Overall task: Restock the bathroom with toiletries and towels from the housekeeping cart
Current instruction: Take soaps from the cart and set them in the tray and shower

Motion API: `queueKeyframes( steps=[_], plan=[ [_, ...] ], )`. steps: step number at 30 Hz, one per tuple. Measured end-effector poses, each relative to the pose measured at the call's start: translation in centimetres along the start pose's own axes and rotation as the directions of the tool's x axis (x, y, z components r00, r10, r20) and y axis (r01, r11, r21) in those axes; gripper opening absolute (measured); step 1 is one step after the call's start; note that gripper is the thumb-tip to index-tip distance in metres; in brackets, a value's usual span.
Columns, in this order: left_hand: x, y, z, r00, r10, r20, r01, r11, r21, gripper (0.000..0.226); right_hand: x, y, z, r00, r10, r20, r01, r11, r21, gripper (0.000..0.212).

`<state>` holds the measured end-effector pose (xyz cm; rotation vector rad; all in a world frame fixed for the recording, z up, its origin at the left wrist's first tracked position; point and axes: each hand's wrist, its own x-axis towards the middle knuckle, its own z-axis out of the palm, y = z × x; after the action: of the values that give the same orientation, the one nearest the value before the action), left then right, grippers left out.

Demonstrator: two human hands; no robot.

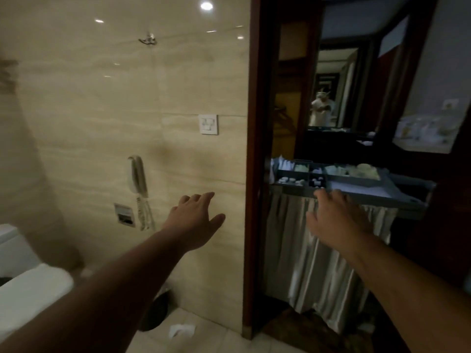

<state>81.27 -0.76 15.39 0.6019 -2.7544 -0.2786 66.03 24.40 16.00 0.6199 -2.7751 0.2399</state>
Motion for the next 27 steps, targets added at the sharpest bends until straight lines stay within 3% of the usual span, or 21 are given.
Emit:
queueKeyframes(
  steps=[7,11,19,23,27],
  plan=[
    [11.6,0.1,1.0,0.976,0.214,-0.029,-0.216,0.974,-0.075,0.069,8.3,-0.1,-1.3,0.994,0.085,-0.064,-0.087,0.995,-0.037,0.053],
    [17.0,1.1,3.2,0.941,0.338,0.0,-0.337,0.939,-0.069,0.069,11.4,-0.5,-0.3,0.997,0.044,-0.059,-0.051,0.992,-0.12,0.058],
    [25.4,5.2,7.8,0.905,0.426,0.009,-0.414,0.883,-0.222,0.06,17.2,3.0,2.5,0.993,0.101,-0.059,-0.108,0.985,-0.132,0.061],
    [30.0,6.5,10.2,0.914,0.404,0.019,-0.386,0.886,-0.256,0.059,21.0,5.6,5.2,0.997,0.065,-0.041,-0.072,0.982,-0.176,0.062],
    [35.4,8.8,11.8,0.922,0.383,0.06,-0.357,0.899,-0.253,0.068,26.5,8.2,6.7,0.994,0.06,-0.092,-0.07,0.991,-0.11,0.061]
  ],
)
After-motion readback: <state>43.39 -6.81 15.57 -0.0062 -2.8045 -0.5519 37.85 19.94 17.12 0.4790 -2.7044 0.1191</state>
